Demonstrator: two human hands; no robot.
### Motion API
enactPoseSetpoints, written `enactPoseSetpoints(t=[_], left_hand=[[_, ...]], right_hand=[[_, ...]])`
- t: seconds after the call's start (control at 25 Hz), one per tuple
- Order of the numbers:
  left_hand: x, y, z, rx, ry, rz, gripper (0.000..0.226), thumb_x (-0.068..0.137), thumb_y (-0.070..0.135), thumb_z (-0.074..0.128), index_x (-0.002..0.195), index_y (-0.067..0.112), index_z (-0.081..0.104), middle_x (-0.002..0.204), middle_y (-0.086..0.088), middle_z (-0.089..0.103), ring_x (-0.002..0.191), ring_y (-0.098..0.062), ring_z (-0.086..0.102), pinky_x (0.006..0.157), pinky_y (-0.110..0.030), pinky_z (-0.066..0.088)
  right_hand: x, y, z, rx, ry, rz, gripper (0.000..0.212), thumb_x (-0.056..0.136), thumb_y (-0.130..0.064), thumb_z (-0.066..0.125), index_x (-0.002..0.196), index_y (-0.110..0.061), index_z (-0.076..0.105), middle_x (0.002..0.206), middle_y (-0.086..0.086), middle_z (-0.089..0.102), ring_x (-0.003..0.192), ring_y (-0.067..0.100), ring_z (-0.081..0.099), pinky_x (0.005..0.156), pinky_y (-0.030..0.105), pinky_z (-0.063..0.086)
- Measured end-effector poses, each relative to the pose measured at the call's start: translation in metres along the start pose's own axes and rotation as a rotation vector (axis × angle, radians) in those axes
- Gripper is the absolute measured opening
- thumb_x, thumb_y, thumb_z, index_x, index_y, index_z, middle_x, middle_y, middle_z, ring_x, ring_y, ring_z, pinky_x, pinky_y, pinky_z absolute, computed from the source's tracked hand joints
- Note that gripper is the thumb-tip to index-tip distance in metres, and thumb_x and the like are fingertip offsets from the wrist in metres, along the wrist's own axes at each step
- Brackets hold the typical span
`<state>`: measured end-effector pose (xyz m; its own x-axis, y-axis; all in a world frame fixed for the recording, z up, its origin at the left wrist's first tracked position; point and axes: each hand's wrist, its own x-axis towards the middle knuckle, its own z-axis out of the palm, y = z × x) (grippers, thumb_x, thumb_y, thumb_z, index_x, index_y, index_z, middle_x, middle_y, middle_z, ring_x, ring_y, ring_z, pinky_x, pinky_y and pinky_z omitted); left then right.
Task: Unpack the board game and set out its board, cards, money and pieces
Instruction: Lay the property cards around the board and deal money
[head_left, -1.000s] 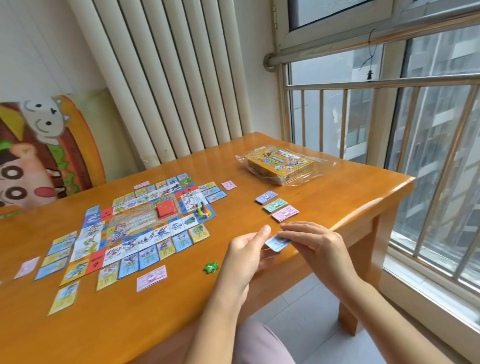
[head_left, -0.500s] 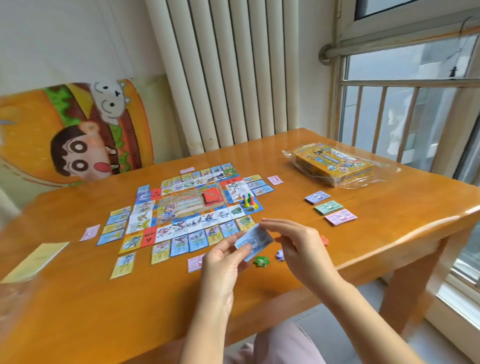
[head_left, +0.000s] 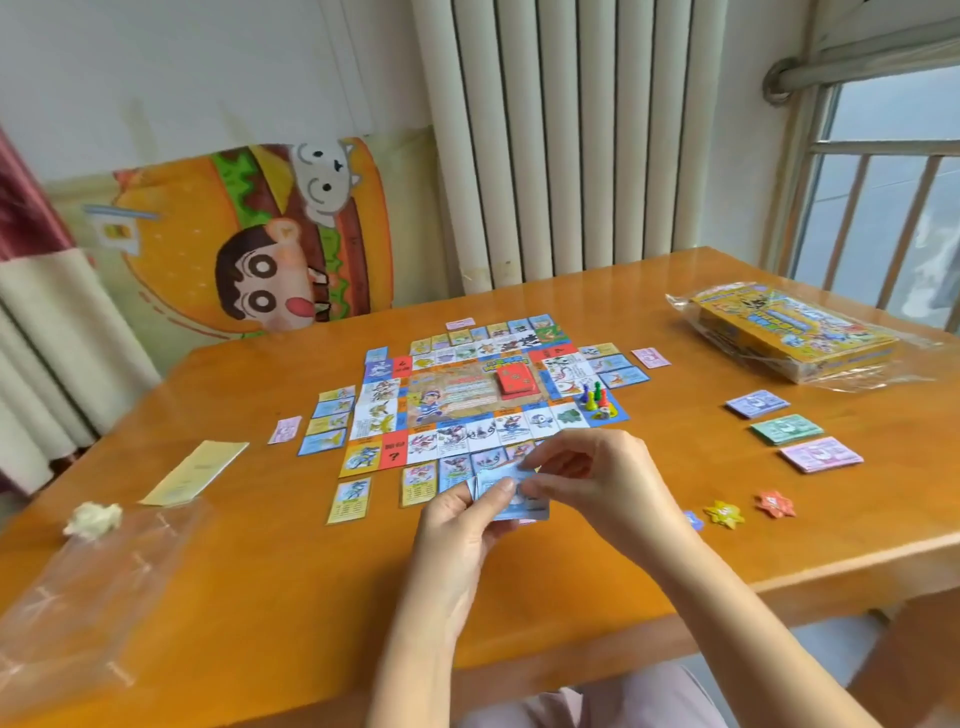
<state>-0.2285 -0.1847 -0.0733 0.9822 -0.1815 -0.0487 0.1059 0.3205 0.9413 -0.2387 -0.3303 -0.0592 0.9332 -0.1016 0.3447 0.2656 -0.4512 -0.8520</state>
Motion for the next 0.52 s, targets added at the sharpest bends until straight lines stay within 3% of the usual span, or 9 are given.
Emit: enactPoseSetpoints(t=[0.16,0.28,0.52], left_hand=[[-0.001,0.002,-0.018,-0.079,-0.007,-0.047,0.014,0.086,0.011,0.056,0.094,0.009,0.067,0.085,-0.007,0.072,0.076,-0.015,0.066,0.063,-0.024,0.051],[0.000,0.001,-0.028,-0.091,-0.007,-0.058,0.026,0.081,0.018,0.058,0.102,0.005,0.065,0.092,-0.010,0.071,0.082,-0.018,0.065,0.066,-0.026,0.052],[0.005,0.005,-0.035,-0.105,0.016,-0.055,0.022,0.087,0.019,0.053,0.097,0.003,0.066,0.089,-0.010,0.072,0.080,-0.018,0.065,0.068,-0.029,0.051]], right_hand=[[0.012,-0.007,0.007,0.025,-0.135,0.050,0.008,0.073,-0.011,0.080,0.080,-0.014,0.077,0.068,-0.001,0.072,0.059,0.001,0.063,0.060,0.018,0.051],[0.017,-0.008,0.013,-0.021,-0.185,0.036,0.002,0.078,-0.012,0.076,0.078,-0.014,0.075,0.064,-0.001,0.070,0.055,0.001,0.061,0.058,0.017,0.048],[0.035,-0.012,0.018,-0.104,-0.316,0.030,0.016,0.087,-0.020,0.068,0.073,-0.013,0.068,0.060,0.001,0.066,0.051,0.006,0.057,0.057,0.020,0.048]])
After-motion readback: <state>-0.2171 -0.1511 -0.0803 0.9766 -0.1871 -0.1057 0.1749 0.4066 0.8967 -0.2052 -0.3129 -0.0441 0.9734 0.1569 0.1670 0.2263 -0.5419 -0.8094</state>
